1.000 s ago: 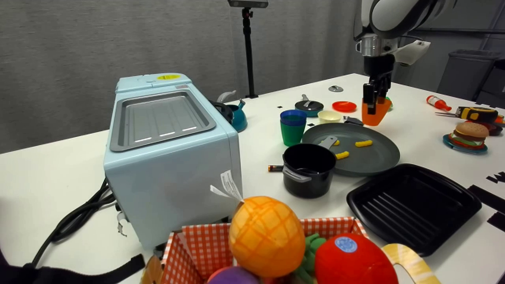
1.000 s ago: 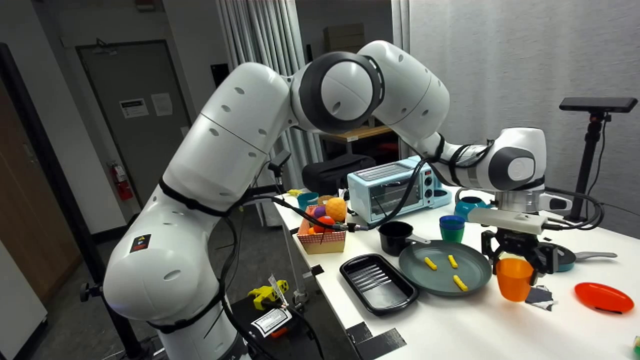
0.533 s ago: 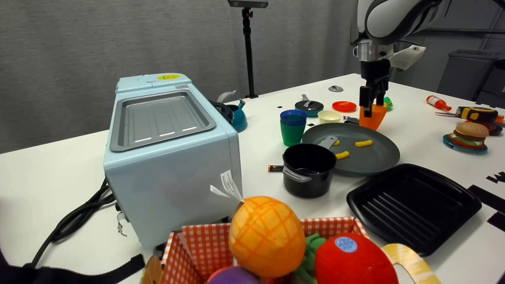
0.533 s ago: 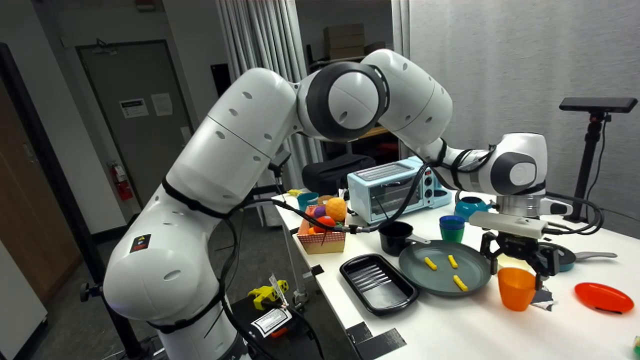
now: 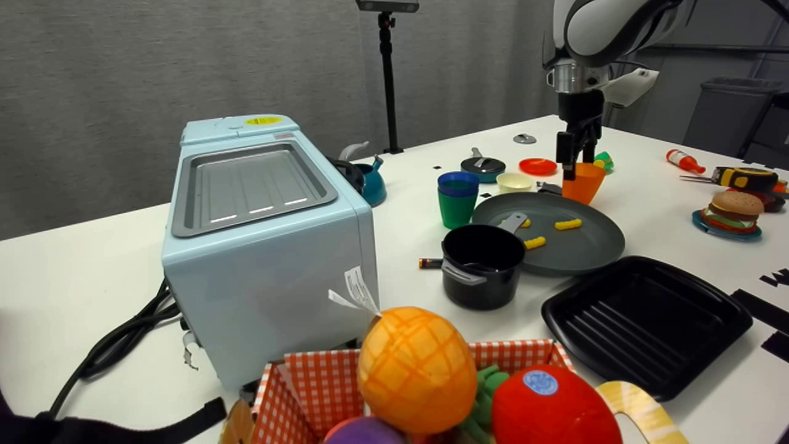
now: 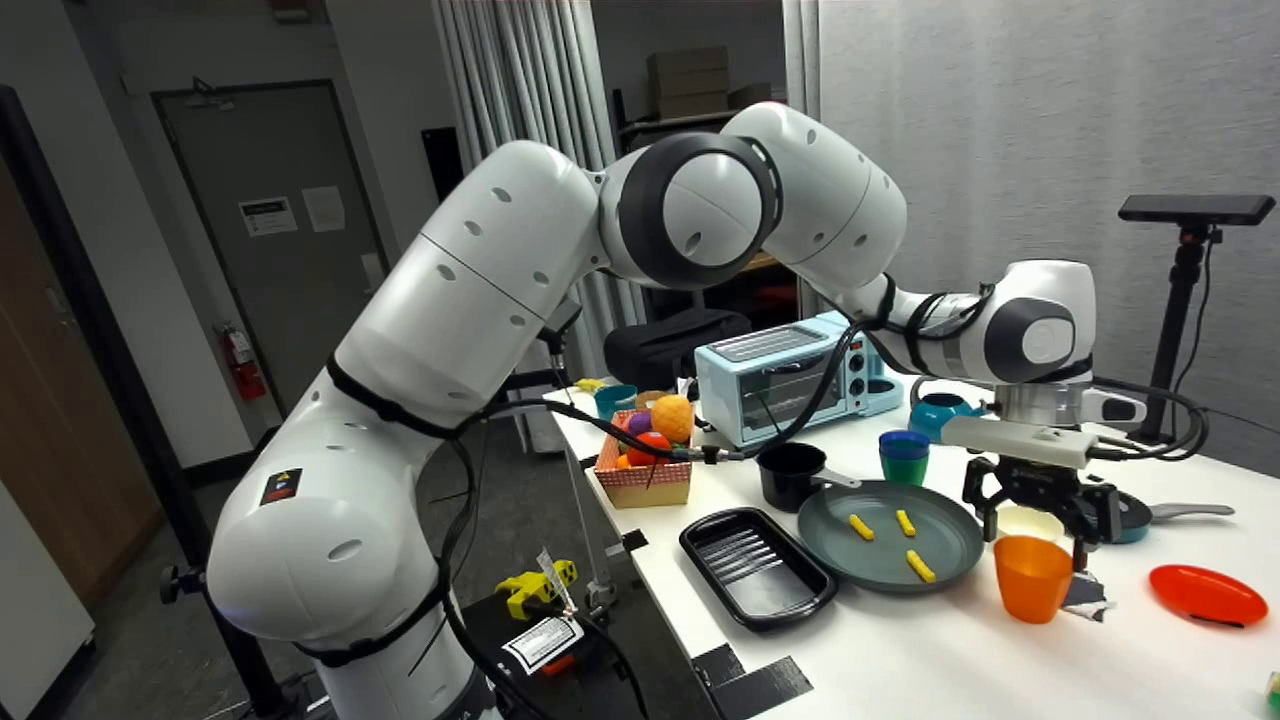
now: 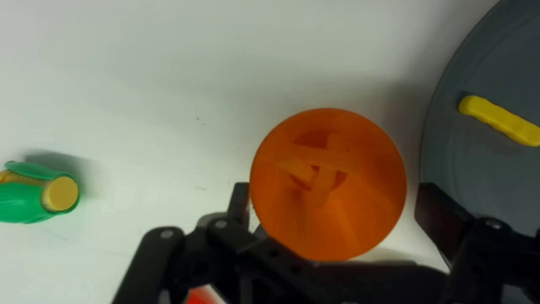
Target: Pour some of the content from the orange cup onto the plate, pick up one object and put it on the small plate and pour it back onto the big plate, and then pour the rest of the content from the orange cup.
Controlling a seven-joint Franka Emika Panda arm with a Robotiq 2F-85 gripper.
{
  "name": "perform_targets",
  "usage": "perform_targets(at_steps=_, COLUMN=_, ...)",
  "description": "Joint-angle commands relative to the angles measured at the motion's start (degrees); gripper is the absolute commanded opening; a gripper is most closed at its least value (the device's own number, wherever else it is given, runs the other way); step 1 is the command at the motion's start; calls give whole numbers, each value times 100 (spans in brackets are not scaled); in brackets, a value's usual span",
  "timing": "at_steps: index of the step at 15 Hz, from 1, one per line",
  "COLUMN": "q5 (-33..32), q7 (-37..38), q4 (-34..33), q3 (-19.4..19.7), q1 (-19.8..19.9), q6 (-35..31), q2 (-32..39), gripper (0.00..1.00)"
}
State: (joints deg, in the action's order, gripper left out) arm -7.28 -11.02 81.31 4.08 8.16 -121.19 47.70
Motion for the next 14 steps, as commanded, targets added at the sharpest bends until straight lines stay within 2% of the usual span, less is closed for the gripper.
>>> perform_targets(at_steps=1, q5=81, q7=-146, q4=-92, q3=-135, q1=7, q6=94, q2=-215, gripper=100)
perform_targets(at_steps=5, q5=86, q7=-574, q4=124, q3=-402, q1=-24, q6=-22, q2=-580, gripper=100)
perform_targets(at_steps=14, q5=-118, q7=-2606, q4=777, q3=-991, q1=-93, q6=-134, q2=-971, gripper=100)
